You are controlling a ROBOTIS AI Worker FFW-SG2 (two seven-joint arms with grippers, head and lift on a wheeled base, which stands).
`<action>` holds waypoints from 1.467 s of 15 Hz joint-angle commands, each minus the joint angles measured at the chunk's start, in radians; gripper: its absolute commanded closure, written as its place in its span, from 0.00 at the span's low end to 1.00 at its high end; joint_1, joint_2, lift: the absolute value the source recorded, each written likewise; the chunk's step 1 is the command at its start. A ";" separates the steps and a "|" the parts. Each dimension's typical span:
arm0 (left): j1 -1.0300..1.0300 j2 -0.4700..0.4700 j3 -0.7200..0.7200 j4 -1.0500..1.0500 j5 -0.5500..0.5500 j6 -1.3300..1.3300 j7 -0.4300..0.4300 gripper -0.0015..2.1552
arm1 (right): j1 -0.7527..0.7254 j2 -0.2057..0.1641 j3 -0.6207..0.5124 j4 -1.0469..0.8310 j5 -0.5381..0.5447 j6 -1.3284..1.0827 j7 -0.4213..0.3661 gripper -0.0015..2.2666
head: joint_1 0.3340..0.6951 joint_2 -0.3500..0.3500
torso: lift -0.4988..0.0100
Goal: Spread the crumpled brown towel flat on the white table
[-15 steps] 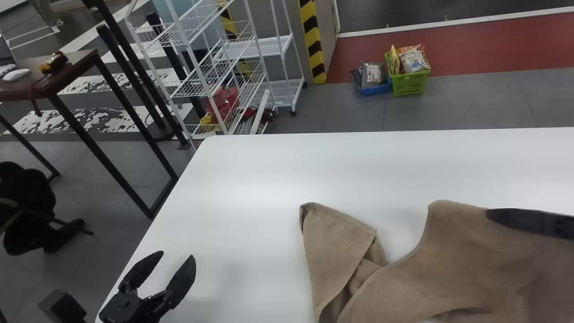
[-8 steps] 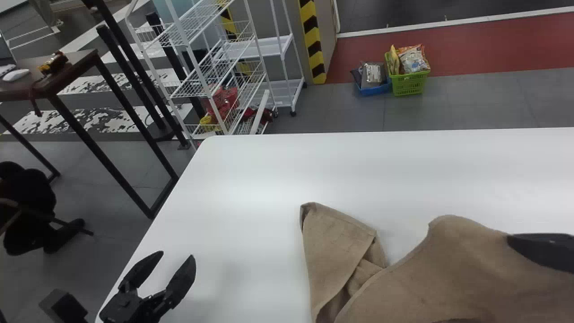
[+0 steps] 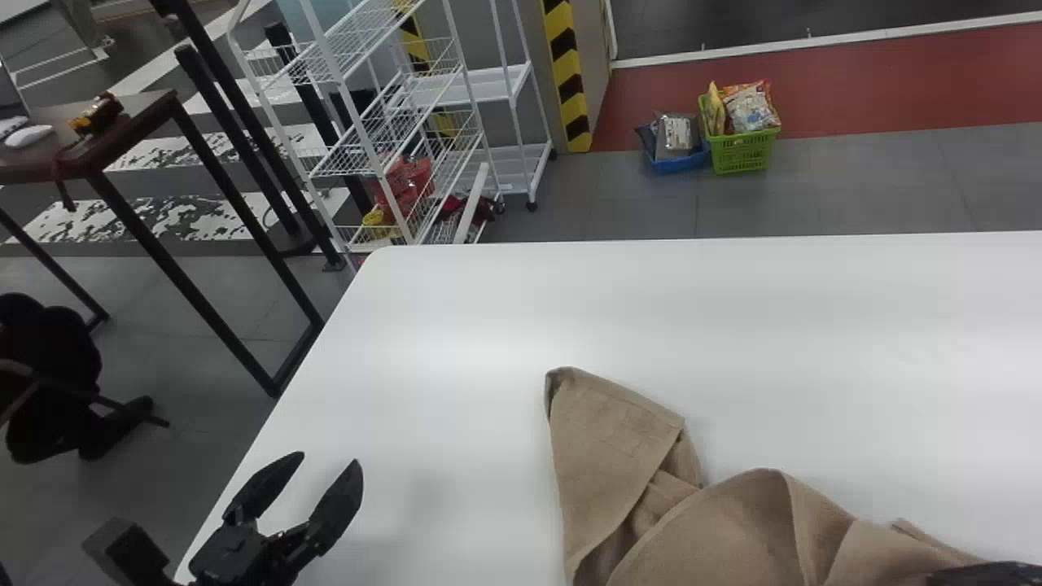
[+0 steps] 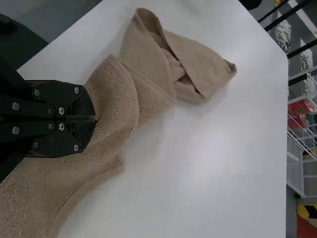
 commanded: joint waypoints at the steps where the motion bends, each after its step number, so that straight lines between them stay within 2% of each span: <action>1: 0.000 -0.003 0.002 0.003 0.000 0.000 0.001 0.06 | -0.009 0.004 0.028 0.016 0.000 -0.005 0.019 0.28 | 1.00 1.00 | 0.74; 2: 0.000 -0.003 0.002 0.004 0.000 0.000 0.001 0.06 | -0.010 0.007 0.017 0.016 -0.042 -0.005 0.019 0.05 | 1.00 1.00 | 0.74; 3: 0.000 -0.003 0.000 0.004 0.000 0.000 0.001 0.06 | -0.013 0.027 -0.027 0.016 -0.129 0.004 0.019 0.00 | 1.00 1.00 | 0.74; 4: 0.000 -0.003 -0.001 0.004 0.000 0.000 0.001 0.06 | -0.023 0.062 -0.092 0.016 -0.210 0.011 0.019 0.01 | 1.00 1.00 | 0.74; 5: 0.000 -0.003 -0.001 0.004 0.000 0.000 0.001 0.06 | -0.033 0.091 -0.132 0.016 -0.241 0.026 0.019 0.01 | 1.00 1.00 | 0.74; 7: 0.000 -0.002 -0.001 0.004 0.000 0.000 0.001 0.06 | -0.075 0.171 -0.210 0.052 -0.253 0.054 0.019 0.02 | 1.00 1.00 | 0.74; 8: 0.000 -0.002 -0.001 0.004 0.000 0.000 0.001 0.06 | -0.096 0.192 -0.237 0.076 -0.259 0.066 0.019 0.03 | 1.00 1.00 | 0.74; 11: 0.000 -0.002 -0.003 0.004 0.002 0.000 0.000 0.06 | -0.184 0.191 -0.264 0.173 -0.281 0.074 0.019 0.04 | 1.00 1.00 | 0.74; 16: 0.000 -0.003 -0.001 0.000 0.005 0.000 -0.005 0.06 | -0.314 0.191 -0.236 0.337 -0.282 0.074 0.019 0.05 | 1.00 1.00 | 0.74; 18: 0.002 -0.003 -0.001 -0.002 0.005 0.000 -0.005 0.06 | -0.409 0.189 -0.225 0.401 -0.284 0.074 0.019 0.05 | 1.00 1.00 | 0.74; 22: 0.005 -0.002 0.003 -0.005 0.008 0.000 -0.006 0.06 | -0.460 0.157 -0.199 0.473 -0.289 0.074 0.019 0.05 | 1.00 1.00 | 0.74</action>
